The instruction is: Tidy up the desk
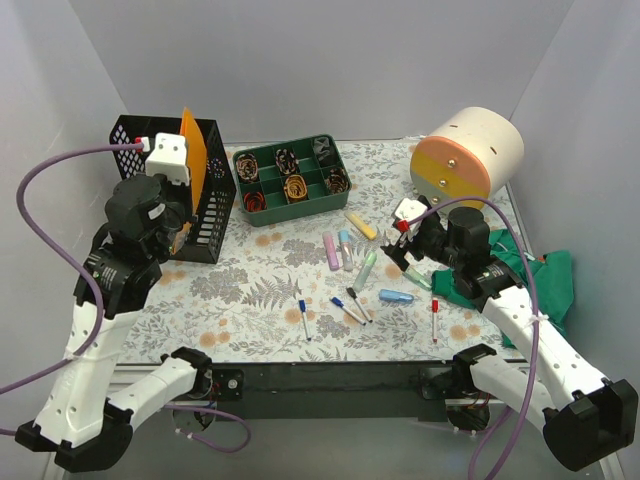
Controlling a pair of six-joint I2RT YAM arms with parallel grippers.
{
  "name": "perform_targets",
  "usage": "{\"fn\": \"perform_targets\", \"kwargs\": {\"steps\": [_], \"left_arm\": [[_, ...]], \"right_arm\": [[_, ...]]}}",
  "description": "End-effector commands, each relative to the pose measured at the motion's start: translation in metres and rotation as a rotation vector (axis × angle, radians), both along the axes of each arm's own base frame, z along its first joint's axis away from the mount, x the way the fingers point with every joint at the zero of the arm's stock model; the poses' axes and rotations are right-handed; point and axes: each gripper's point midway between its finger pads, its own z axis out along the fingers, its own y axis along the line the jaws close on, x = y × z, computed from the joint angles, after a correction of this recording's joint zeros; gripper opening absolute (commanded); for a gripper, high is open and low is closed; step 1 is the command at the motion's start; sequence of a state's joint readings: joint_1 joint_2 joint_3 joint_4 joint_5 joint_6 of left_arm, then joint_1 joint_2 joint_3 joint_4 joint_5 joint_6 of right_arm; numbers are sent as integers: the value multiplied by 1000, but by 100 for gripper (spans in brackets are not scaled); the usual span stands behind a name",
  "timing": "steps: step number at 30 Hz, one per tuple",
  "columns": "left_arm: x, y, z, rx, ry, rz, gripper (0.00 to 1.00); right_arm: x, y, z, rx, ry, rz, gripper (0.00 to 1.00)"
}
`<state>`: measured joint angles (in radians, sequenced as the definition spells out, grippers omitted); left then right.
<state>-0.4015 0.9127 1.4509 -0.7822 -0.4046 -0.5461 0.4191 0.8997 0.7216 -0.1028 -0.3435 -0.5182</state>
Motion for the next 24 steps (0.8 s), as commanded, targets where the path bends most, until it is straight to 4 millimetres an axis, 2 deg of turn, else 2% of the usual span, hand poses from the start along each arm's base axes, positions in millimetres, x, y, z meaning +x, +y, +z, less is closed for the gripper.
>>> {"fn": "perform_targets", "kwargs": {"steps": [1, 5, 10, 16, 20, 24], "left_arm": [[13, 0, 5, -1, -72, 24, 0], [23, -6, 1, -3, -73, 11, 0], [35, -14, 6, 0, -78, -11, 0], [55, -15, 2, 9, -58, -29, 0], [65, -11, -15, -23, 0, -55, 0], [58, -18, -31, -69, 74, -96, 0]], "right_arm": [[-1, 2, 10, 33, -28, 10, 97], [-1, 2, 8, 32, -23, 15, 97], [-2, 2, 9, 33, -24, 16, 97], [-1, 2, 7, 28, -20, 19, 97], [0, 0, 5, 25, -18, 15, 97], [1, 0, 3, 19, -13, 13, 97]]}}
